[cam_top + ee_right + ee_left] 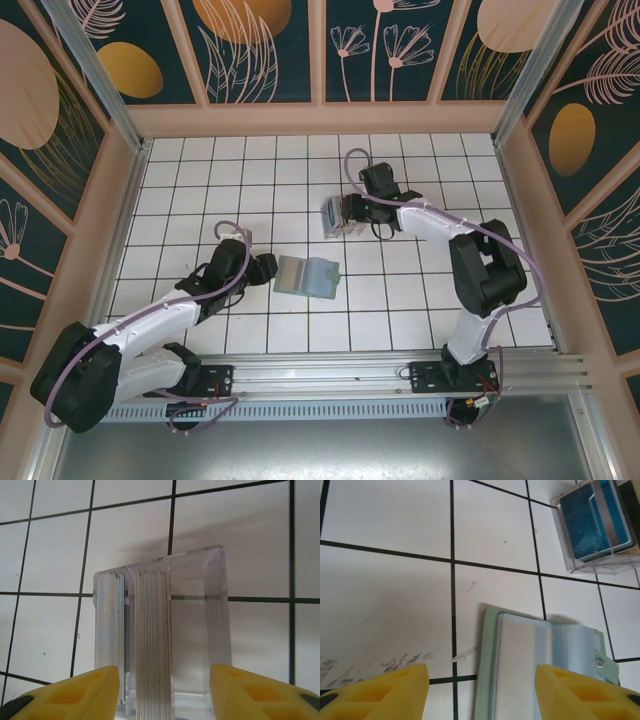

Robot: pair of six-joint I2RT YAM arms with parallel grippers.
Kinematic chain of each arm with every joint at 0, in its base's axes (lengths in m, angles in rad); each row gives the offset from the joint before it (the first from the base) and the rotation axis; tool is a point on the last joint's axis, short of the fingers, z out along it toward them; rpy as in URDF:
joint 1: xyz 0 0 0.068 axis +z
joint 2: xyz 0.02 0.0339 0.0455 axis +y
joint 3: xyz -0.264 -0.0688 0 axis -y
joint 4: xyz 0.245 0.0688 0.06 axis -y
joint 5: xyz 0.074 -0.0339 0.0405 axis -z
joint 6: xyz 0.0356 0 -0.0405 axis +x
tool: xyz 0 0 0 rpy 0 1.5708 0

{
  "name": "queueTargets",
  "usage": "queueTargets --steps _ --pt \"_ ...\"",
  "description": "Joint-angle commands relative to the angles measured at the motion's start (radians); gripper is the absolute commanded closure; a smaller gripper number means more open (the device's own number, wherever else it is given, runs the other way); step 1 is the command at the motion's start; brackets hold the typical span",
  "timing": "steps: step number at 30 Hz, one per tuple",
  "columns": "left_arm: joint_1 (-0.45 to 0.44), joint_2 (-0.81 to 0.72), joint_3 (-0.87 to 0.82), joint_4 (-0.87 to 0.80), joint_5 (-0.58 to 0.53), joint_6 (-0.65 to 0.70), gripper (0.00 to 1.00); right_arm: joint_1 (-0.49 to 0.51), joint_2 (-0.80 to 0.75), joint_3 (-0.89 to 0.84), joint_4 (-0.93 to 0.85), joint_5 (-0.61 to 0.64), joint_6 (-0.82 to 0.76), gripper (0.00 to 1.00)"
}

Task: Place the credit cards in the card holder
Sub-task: Pick up the credit card from the storage box.

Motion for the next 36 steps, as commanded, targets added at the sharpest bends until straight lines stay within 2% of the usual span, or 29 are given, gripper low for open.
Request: queueTargets --steps 1,13,26,35,36 --pt "0.002 -0.024 -0.029 -0.027 -0.029 0.010 0.41 -0.007 0.041 0.068 -0.052 -0.027 -0.032 0.52" --pt "0.001 -0.011 -0.034 -0.011 -0.005 0.017 0.41 -0.004 0.100 0.122 -0.051 -0.108 -0.047 0.57" --pt "0.001 0.021 -0.038 0.013 0.013 0.017 0.42 -0.014 0.004 0.036 0.057 -0.216 -0.030 0.77" --pt "0.003 0.030 -0.065 0.053 0.027 0.005 0.42 -0.025 -0.006 0.000 0.084 -0.243 -0.021 1.00" --pt "0.001 0.031 -0.063 0.044 0.026 0.005 0.42 -0.025 -0.008 -0.002 0.081 -0.245 -0.019 1.00"
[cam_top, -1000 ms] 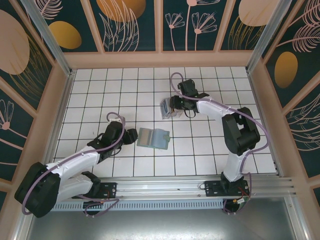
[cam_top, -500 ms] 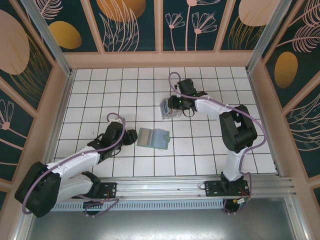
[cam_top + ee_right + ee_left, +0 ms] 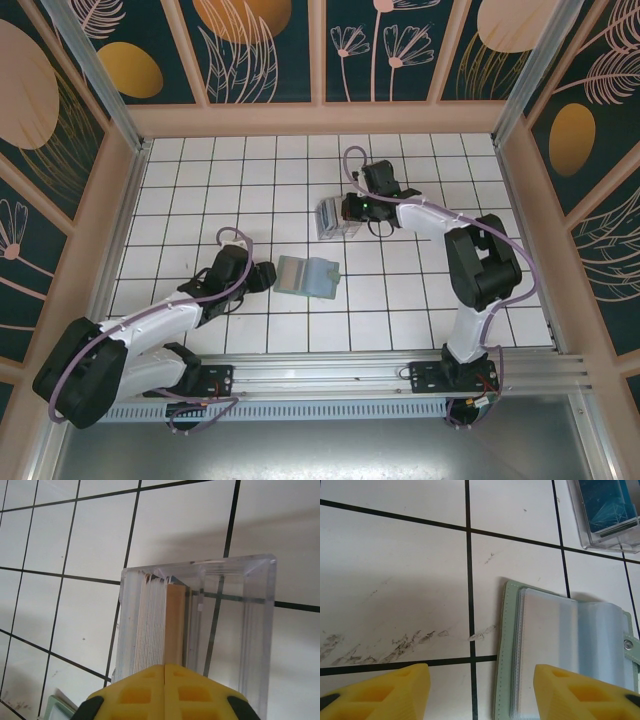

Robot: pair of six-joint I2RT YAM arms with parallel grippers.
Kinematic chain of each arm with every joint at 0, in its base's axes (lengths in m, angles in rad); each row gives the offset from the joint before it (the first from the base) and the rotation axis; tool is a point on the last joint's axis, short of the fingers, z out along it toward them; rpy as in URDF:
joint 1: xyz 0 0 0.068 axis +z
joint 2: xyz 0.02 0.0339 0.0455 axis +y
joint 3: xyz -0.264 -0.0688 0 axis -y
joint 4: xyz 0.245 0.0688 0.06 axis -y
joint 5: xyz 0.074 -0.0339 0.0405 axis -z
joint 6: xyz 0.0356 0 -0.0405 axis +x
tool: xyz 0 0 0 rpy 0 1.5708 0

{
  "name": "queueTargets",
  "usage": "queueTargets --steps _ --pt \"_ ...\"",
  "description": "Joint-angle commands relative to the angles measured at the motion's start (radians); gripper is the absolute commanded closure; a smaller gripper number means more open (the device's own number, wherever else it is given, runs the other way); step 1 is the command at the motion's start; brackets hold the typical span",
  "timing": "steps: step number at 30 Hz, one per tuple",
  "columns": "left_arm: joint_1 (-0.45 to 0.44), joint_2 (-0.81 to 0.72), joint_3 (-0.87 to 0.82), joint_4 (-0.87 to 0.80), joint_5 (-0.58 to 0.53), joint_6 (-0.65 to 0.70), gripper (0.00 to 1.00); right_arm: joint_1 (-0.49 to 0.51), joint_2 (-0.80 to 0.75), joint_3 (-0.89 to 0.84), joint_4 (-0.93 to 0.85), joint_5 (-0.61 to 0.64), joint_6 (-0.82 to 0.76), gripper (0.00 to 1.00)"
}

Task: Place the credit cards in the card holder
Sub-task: Pick up the credit card from the storage box.

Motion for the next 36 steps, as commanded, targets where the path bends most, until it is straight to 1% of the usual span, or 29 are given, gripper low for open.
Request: queueTargets --steps 1,5,9,13,18,22,24,26,28,29,31,33,36 --pt "0.001 0.005 -0.009 0.013 0.009 -0.001 0.42 -0.003 -0.047 -0.017 0.032 -0.040 0.001 1.00" --pt "0.002 -0.002 -0.027 0.036 0.014 -0.008 0.43 -0.003 -0.046 -0.015 0.022 -0.012 -0.004 1.00" --pt "0.001 -0.003 -0.016 0.022 0.024 -0.011 0.43 -0.003 -0.076 -0.031 0.019 0.028 -0.007 1.00" --pt "0.002 -0.005 -0.019 0.022 0.013 -0.014 0.43 -0.003 -0.123 -0.045 0.010 0.099 -0.022 1.00" --pt "0.003 -0.020 -0.018 0.019 0.031 -0.013 0.43 -0.002 -0.253 -0.122 0.036 0.155 0.015 1.00" --pt "0.001 -0.012 -0.008 0.001 0.057 0.004 0.43 0.015 -0.411 -0.248 0.080 0.124 0.101 1.00" --pt "0.001 0.009 0.000 -0.002 0.065 0.018 0.42 0.040 -0.490 -0.332 0.124 0.107 0.145 1.00" --pt "0.002 0.044 0.021 -0.032 0.064 0.022 0.41 0.077 -0.553 -0.411 0.171 0.064 0.226 1.00" --pt "0.001 0.073 0.047 -0.051 0.088 0.027 0.41 0.146 -0.597 -0.498 0.269 0.034 0.318 1.00" --pt "0.002 0.086 0.053 -0.046 0.097 0.031 0.41 0.196 -0.607 -0.542 0.349 0.028 0.359 1.00" --pt "0.001 0.112 0.066 -0.039 0.093 0.037 0.41 0.270 -0.592 -0.613 0.478 0.028 0.460 1.00" --pt "0.001 0.156 0.101 -0.059 0.093 0.051 0.43 0.329 -0.548 -0.646 0.591 0.023 0.540 1.00" --pt "0.001 0.214 0.129 -0.046 0.112 0.067 0.46 0.386 -0.493 -0.657 0.653 0.079 0.566 1.00"
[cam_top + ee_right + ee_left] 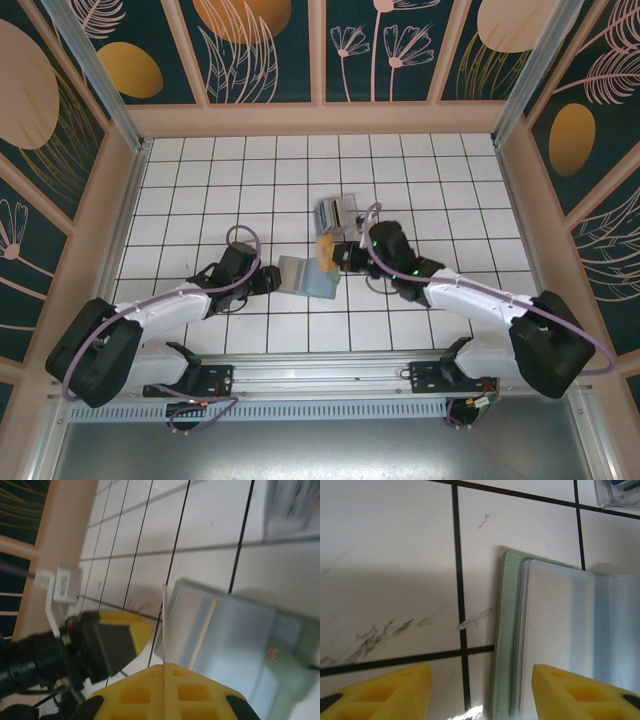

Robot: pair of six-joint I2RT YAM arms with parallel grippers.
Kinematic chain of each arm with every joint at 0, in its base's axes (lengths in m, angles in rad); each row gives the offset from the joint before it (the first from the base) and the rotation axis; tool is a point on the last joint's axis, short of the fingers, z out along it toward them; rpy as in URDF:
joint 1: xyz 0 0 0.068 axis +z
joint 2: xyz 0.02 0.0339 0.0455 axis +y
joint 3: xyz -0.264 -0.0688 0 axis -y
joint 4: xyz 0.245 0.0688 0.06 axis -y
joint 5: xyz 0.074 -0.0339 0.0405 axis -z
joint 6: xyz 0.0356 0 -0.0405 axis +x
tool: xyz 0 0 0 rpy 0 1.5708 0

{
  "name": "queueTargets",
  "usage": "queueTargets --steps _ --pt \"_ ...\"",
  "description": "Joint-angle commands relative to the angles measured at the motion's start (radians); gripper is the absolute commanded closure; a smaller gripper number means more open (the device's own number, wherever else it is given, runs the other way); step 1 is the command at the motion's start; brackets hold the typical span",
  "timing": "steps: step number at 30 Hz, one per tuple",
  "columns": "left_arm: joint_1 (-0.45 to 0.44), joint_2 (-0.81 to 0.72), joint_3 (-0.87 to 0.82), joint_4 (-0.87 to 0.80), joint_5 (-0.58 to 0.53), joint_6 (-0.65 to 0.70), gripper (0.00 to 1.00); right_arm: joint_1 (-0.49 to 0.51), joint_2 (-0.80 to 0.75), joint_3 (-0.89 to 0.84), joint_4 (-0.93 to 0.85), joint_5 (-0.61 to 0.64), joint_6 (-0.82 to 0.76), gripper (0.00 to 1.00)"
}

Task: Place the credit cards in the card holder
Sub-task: Pick up the credit card from the storage box, then insert the credit card into the card slot.

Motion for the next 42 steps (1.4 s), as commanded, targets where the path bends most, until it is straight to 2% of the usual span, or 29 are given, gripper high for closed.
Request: queueTargets --steps 1,8,11,20,29,32,42 --pt "0.001 0.051 0.041 -0.002 0.029 0.031 0.47 0.037 0.052 -0.011 0.200 0.046 0.123 1.00" --pt "0.002 0.083 0.026 0.046 0.056 0.001 0.53 0.026 0.216 -0.018 0.255 0.016 0.167 1.00" --pt "0.001 0.100 0.029 0.049 0.068 0.000 0.56 0.009 0.263 -0.049 0.358 -0.034 0.235 1.00" --pt "0.001 0.141 0.066 -0.005 0.052 0.039 0.63 -0.029 0.251 -0.077 0.314 -0.025 0.242 1.00" --pt "0.001 0.175 0.074 0.012 0.078 0.034 0.73 -0.038 0.369 -0.078 0.469 -0.137 0.294 1.00" --pt "0.001 0.185 0.078 0.003 0.076 0.039 0.75 -0.046 0.373 -0.072 0.440 -0.134 0.286 1.00" --pt "0.001 0.192 0.073 0.016 0.089 0.029 0.78 -0.066 0.368 -0.098 0.438 -0.124 0.287 1.00"
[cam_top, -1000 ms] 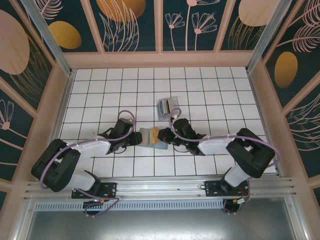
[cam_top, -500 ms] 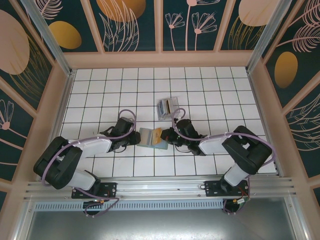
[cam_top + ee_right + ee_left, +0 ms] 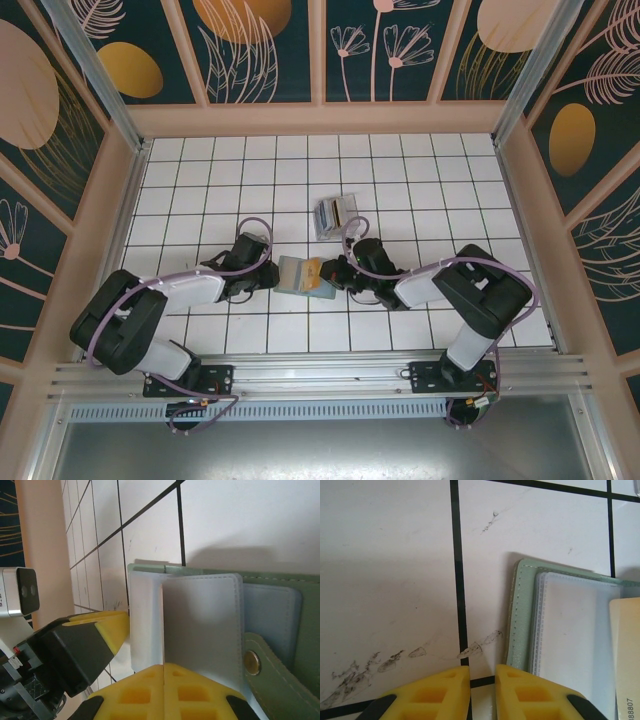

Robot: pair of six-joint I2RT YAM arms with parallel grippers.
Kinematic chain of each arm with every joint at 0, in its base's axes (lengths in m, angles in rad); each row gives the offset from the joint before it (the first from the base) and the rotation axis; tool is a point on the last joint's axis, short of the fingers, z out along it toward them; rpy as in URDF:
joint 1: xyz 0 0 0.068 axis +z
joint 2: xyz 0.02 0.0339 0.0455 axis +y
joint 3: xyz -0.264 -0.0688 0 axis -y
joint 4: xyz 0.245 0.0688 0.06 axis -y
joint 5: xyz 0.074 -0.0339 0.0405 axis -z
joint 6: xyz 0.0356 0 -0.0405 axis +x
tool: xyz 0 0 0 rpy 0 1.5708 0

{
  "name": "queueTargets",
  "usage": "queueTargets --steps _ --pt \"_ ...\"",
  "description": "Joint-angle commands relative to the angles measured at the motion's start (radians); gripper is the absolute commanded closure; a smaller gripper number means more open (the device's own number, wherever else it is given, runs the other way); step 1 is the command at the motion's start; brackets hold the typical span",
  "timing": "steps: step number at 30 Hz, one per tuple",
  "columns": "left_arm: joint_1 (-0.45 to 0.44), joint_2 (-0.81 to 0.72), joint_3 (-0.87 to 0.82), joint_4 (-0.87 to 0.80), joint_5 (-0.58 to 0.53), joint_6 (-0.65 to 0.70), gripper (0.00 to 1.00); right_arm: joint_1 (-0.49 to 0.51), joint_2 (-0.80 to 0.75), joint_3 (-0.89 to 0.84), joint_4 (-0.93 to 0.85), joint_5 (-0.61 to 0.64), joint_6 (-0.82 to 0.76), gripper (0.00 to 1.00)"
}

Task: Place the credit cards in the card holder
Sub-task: Insert the credit card into the card slot.

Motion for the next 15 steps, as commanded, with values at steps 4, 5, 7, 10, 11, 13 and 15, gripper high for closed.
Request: queueTargets --steps 4,5,7,10,11,13,15 --pt "-0.009 0.057 -0.006 0.041 0.072 0.002 0.80 -0.012 0.062 -0.024 0.114 0.001 0.009 1.00" --pt "-0.010 0.054 -0.013 0.053 0.075 -0.005 0.80 -0.010 0.078 -0.022 0.137 0.007 0.018 1.00" --pt "-0.010 0.049 -0.022 0.070 0.084 -0.011 0.82 -0.005 0.095 -0.023 0.174 0.028 0.027 1.00" --pt "-0.009 0.044 -0.024 0.066 0.095 -0.019 0.84 0.000 0.110 -0.016 0.197 0.057 0.043 1.00" --pt "-0.010 0.039 -0.031 0.073 0.103 -0.022 0.85 0.003 0.111 -0.015 0.202 0.064 0.048 1.00" --pt "-0.009 0.031 -0.054 0.094 0.113 -0.033 0.86 0.013 0.110 -0.009 0.203 0.094 0.053 1.00" --pt "-0.009 0.033 -0.064 0.108 0.123 -0.043 0.86 0.024 0.115 -0.003 0.198 0.124 0.055 1.00"
